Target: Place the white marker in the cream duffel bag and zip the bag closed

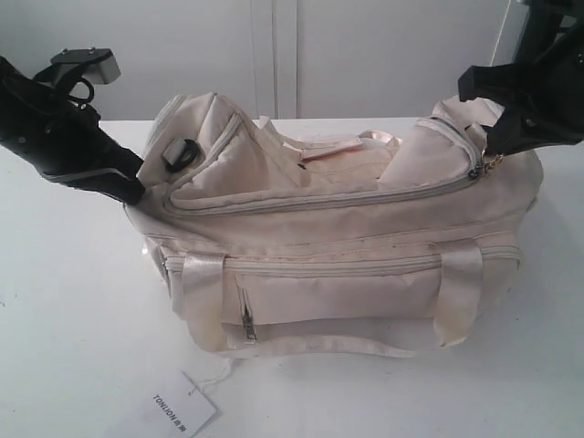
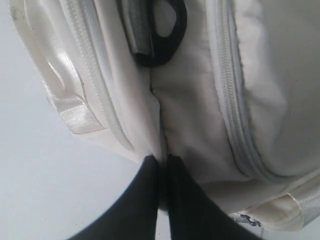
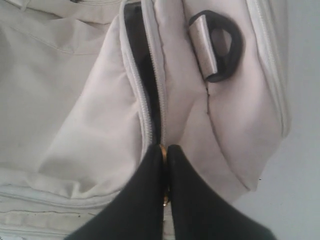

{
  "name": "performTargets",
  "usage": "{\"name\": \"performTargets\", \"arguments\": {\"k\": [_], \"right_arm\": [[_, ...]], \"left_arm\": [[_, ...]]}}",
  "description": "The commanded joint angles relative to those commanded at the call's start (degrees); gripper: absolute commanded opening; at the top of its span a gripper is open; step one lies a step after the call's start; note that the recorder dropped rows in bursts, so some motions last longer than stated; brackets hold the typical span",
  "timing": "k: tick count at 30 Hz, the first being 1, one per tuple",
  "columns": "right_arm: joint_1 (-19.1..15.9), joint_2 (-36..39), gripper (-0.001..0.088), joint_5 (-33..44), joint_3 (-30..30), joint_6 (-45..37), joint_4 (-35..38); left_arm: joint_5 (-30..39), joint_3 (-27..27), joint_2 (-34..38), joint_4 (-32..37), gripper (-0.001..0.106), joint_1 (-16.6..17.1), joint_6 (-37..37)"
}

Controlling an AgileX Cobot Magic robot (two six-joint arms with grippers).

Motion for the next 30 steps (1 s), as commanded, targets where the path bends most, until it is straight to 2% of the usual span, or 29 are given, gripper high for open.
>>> {"name": "performTargets", "arguments": {"k": [4,7,18,21,26,30], "right_arm": [[0.00,0.00,0.0000,-0.28,0.00,0.00,0.65],[0.00,0.00,0.0000,-0.28,0.00,0.00,0.65],[0.00,0.00,0.0000,-0.27,0.00,0.00,1.84],[0.00,0.00,0.0000,-0.27,0.00,0.00,2.13],[0.00,0.00,0.0000,-0.40,0.00,0.00,2.28],[0.00,0.00,0.0000,-0.51,0.00,0.00,2.28]], "left_arm": [[0.95,0.00,-1.84,0.00,0.028,0.00,0.00],[1.66,0.00,-3.61,0.00,0.035,0.00,0.00],[5.18,0.00,-9.85,-1.61,0.035,-0.11,1.68],[7.51,0.00,-11.23,-6.30,0.035,-0.11,7.65],[11.61,0.00,-12.31,-17.85,0.035,-0.11,19.28],[13.17,0.00,-12.31,-20.88,0.035,-0.11,21.64]]}}
